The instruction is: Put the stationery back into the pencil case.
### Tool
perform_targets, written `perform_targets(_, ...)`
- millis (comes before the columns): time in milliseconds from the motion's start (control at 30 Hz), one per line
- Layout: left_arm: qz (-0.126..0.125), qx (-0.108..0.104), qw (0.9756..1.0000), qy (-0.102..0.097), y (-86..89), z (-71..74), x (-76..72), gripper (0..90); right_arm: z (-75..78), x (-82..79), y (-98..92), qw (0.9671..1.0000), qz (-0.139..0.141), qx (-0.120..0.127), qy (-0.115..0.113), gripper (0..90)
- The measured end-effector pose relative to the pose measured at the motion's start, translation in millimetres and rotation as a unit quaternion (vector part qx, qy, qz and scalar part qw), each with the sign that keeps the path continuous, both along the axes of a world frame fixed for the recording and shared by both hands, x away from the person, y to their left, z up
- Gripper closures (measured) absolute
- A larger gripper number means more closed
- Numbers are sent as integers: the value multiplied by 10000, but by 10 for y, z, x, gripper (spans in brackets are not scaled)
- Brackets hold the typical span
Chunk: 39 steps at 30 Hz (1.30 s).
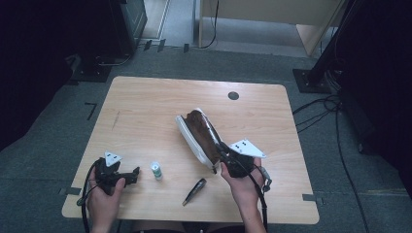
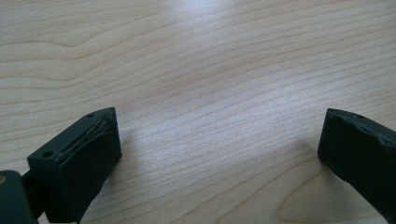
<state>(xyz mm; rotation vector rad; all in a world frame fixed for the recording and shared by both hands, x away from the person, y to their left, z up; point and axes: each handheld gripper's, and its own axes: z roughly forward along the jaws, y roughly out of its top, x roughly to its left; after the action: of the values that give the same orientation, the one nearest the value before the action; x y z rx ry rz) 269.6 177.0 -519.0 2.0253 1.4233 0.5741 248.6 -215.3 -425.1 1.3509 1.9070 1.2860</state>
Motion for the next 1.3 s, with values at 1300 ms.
perform_targets(1300,4,-4,10000,-2,-1,0,0,0,-248,361,237,9959,188,-555,694,811)
